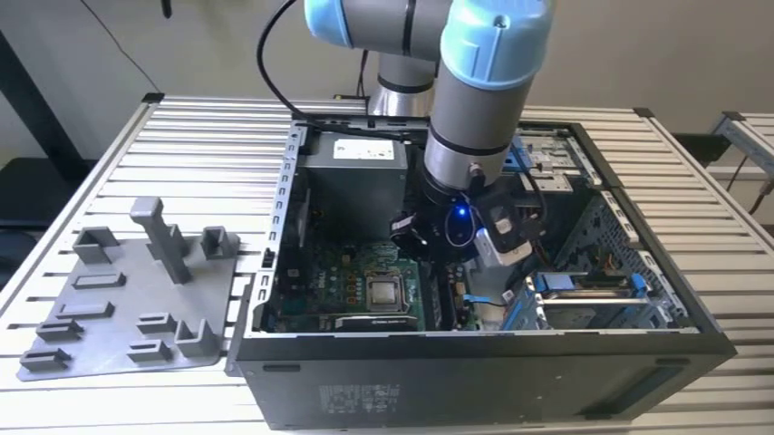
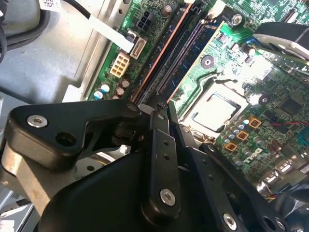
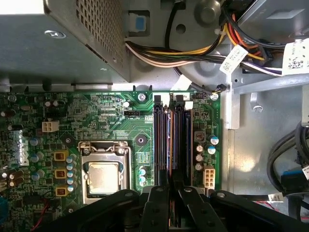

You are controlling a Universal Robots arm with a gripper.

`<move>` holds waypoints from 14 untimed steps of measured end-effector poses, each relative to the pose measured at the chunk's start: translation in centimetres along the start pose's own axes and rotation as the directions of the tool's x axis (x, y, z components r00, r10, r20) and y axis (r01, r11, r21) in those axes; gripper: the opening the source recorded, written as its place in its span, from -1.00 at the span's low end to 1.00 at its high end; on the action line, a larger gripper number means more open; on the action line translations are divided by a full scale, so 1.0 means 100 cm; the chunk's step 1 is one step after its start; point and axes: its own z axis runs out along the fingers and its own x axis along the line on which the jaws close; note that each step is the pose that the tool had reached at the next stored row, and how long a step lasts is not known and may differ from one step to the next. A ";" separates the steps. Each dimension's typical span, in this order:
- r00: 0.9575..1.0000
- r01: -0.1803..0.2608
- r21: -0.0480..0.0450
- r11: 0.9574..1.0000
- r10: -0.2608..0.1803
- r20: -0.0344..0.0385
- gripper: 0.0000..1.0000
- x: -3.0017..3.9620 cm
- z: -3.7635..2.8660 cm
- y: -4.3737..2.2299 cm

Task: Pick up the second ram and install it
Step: 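Insert the second ram into the second slot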

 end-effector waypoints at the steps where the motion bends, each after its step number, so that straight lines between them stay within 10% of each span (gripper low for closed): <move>1: 1.000 0.000 0.000 1.000 0.000 0.000 -0.72 0.0000 0.0001 0.0000; 14: 1.000 0.015 0.000 1.000 -0.015 0.000 -0.72 0.0020 0.0043 0.0000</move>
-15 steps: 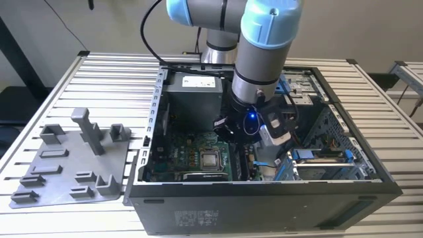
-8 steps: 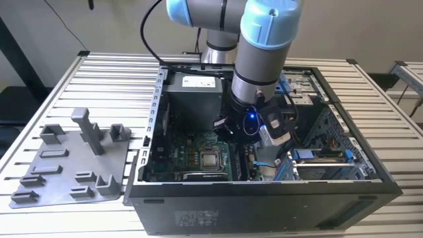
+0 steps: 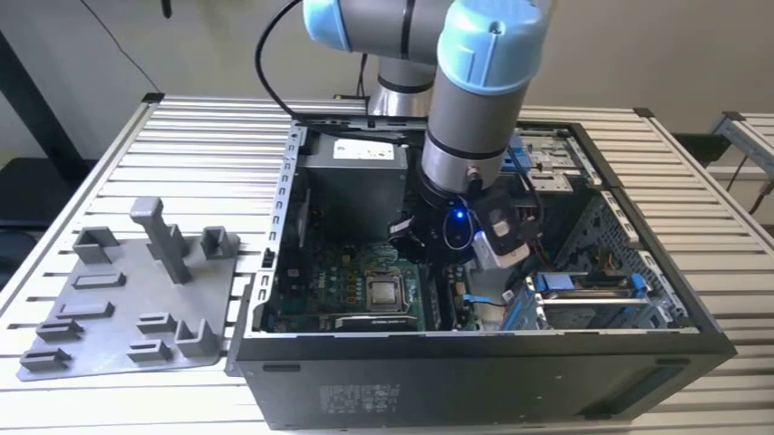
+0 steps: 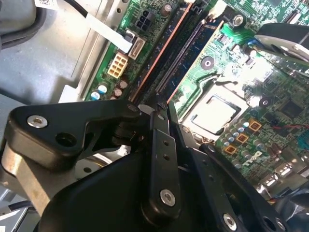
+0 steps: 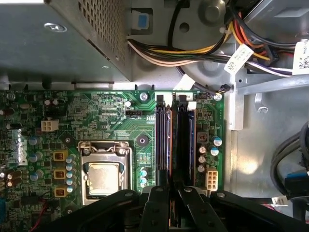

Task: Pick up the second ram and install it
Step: 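Insert the second ram into the second slot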

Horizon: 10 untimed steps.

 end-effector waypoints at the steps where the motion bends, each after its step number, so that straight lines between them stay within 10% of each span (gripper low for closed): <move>1: 1.000 0.003 0.000 1.000 -0.003 0.000 -0.72 0.0001 0.0002 0.0000; 10: 1.000 0.004 0.000 1.000 -0.004 0.000 -0.72 0.0002 0.0033 0.0000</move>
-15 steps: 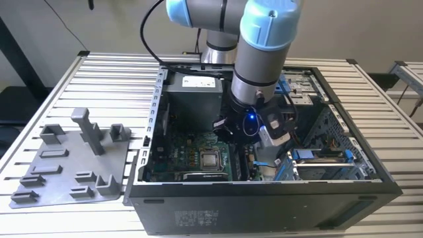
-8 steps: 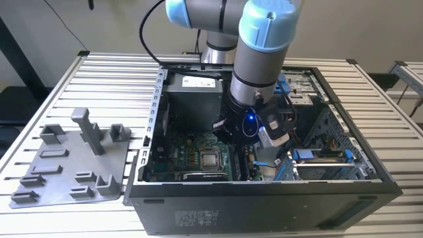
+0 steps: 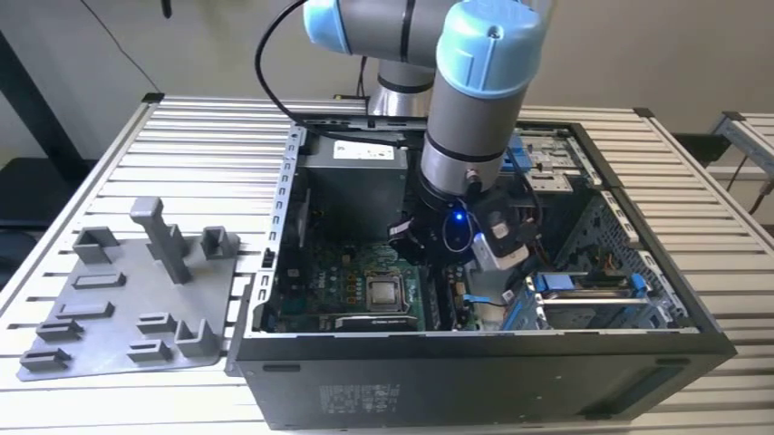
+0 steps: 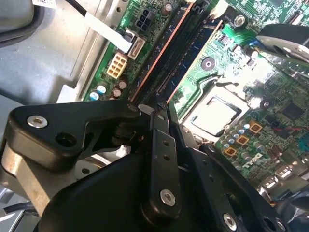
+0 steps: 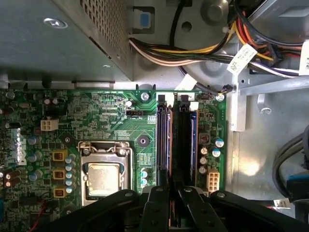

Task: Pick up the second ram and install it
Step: 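Insert the second ram into the second slot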

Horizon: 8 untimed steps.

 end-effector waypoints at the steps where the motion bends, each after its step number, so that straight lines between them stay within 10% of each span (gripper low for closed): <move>1: 1.000 0.000 0.000 1.000 0.000 0.000 -0.72 0.0000 0.0000 -0.0002; 8: 1.000 -0.014 0.000 1.000 0.014 -0.003 -0.72 -0.0001 0.0002 -0.0006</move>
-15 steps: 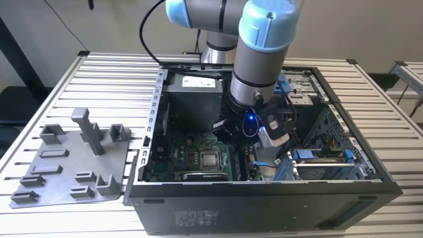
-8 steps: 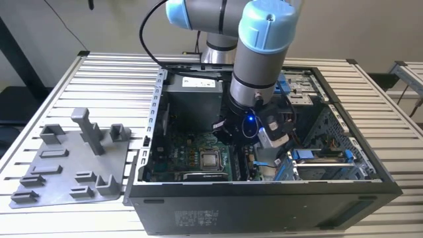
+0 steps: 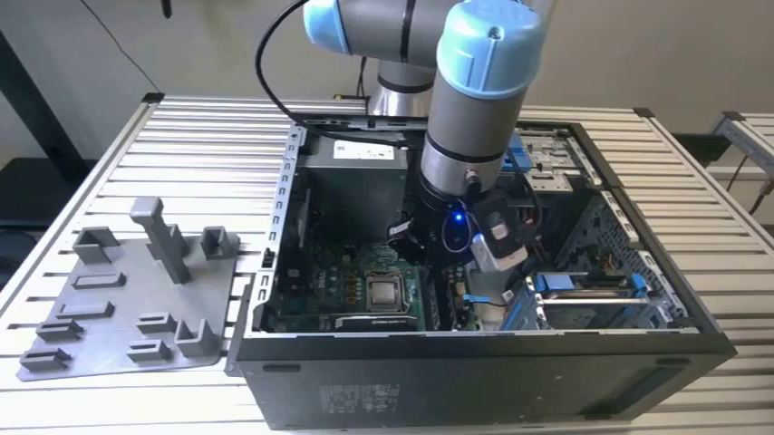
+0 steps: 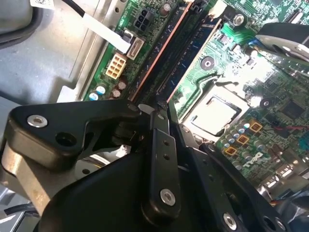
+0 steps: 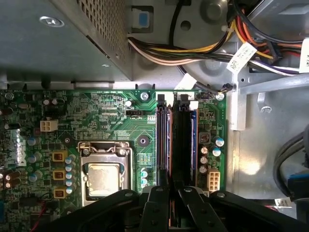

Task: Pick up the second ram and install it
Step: 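Insert the second ram into the second slot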

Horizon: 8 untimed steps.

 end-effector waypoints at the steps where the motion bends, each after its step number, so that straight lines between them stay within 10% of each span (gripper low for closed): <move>1: 1.000 -0.002 0.000 1.000 0.002 -0.001 -0.72 0.0000 0.0000 -0.0002; 8: 1.000 -0.015 0.000 1.000 0.015 -0.001 -0.72 -0.0003 0.0000 -0.0004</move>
